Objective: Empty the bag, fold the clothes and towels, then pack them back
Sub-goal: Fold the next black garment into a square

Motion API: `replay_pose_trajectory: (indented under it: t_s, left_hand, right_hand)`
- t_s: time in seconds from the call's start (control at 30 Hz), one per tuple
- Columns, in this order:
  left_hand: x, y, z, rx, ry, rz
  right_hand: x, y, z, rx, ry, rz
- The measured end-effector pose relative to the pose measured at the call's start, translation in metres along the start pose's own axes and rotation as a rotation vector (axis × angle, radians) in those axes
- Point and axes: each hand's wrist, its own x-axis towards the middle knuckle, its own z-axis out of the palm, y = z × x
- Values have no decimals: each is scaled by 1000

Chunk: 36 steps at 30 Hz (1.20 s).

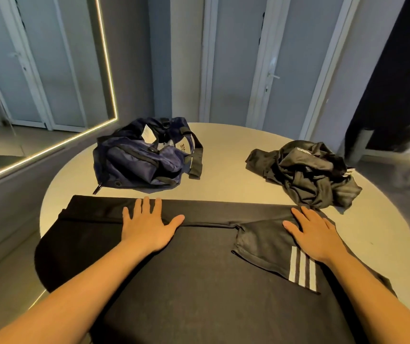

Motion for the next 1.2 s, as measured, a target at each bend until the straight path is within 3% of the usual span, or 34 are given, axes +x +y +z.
replay_pose_trajectory:
  t_s: [0.23, 0.4, 0.5, 0.6, 0.77, 0.87, 0.93, 1.0, 1.1, 1.2]
  left_hand:
    - [13, -1, -1, -8, 20, 5]
    - [4, 6, -8, -20, 43, 10]
    - [-10, 32, -7, -30, 141, 147]
    - [-32, 80, -1, -101, 142, 397]
    - [-80, 154, 11, -125, 16, 709]
    - [-104, 178, 20, -78, -49, 748]
    - [-115, 185, 29, -77, -80, 750]
    - [-121, 187, 39, -79, -75, 768]
    - [-120, 185, 46, -73, -11, 782]
    - [-119, 184, 48, -54, 41, 799]
  right_hand:
    - [11, -11, -8, 7, -1, -5]
    - [-6, -17, -27, 168, 91, -26]
    - [-30, -10, -42, 270, 159, -27]
    - [-69, 9, -53, 370, 246, -8]
    - [-152, 43, -49, 584, 434, 284]
    - [-197, 49, -25, 748, 701, 521]
    - [-220, 44, -8, 897, 764, 625]
    - [-233, 35, 4, 1192, 646, 681]
    - [-248, 21, 11, 1695, 304, 695]
    - [-266, 16, 18, 1808, 108, 572]
